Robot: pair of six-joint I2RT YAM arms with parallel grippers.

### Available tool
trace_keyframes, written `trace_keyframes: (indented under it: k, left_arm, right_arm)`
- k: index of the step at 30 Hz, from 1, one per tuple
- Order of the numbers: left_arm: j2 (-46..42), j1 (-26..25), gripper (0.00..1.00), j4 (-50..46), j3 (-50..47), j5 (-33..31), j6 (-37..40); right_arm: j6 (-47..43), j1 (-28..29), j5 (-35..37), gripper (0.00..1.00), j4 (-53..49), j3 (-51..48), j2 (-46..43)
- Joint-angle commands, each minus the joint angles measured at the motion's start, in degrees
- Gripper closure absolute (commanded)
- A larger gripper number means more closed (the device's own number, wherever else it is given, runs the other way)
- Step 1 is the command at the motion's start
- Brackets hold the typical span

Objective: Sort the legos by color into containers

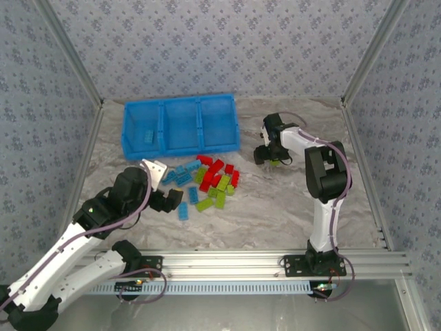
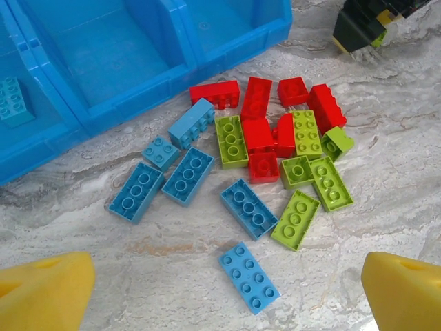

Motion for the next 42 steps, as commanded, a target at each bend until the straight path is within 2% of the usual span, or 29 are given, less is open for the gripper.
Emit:
trace_keyframes:
  k: [1, 6, 12, 18, 20, 23, 27, 30, 37, 42]
  left_arm:
    - [-0.68, 1.14, 0.01, 0.50, -0.29, 2.36, -0.10]
    - [-0.62, 1.82, 0.01, 0.81, -0.46, 3.62, -0.19]
    - [-0.92, 2.08, 0.01, 0.93, -0.52, 4.23, -0.37]
    - [-2.08, 3.77, 0.01, 0.98, -0.53, 1.56, -0.80]
    - [-2.31, 5.34, 0.01, 0.76, -0.60, -0.47, -1.14]
    - [-2.57, 9.06, 0.01, 0.44, -0.52, -2.43, -2.21]
    - [-3.22, 15.26, 0.01, 0.93, -0.87, -1.80, -2.73]
    - [-3.75, 18.82, 0.01, 1.40, -1.22, -0.90, -2.70]
    - [-4.70, 20.00, 0.01, 1.05, -1.58, 0.43, -3.53]
    - [-4.82, 20.01, 0.01, 0.83, -1.58, -0.41, -3.32]
  right_arm:
    - [0.81, 0.18, -1.37, 0.34, -3.53, -0.93, 0.74]
    - [2.52, 1.19, 1.05, 0.59, -2.45, -4.15, -1.43]
    - [6.03, 2.43, 1.53, 0.73, -1.43, -7.43, -10.63]
    - [12.74, 5.80, -3.27, 0.72, 3.56, -11.81, -27.97]
    - [14.63, 9.76, -2.34, 0.71, 4.54, -11.21, -31.26]
    - [17.21, 19.35, 1.80, 0.71, 7.34, -8.38, -32.46]
    - [20.45, 29.62, 7.21, 0.72, 17.45, -4.56, -27.17]
    - [18.38, 32.96, 11.31, 0.72, 18.17, 4.55, -17.34]
    - [11.38, 33.87, 16.68, 0.73, 15.48, 30.68, 9.06]
    - [9.45, 33.80, 17.99, 0.71, 11.00, 48.52, 23.49]
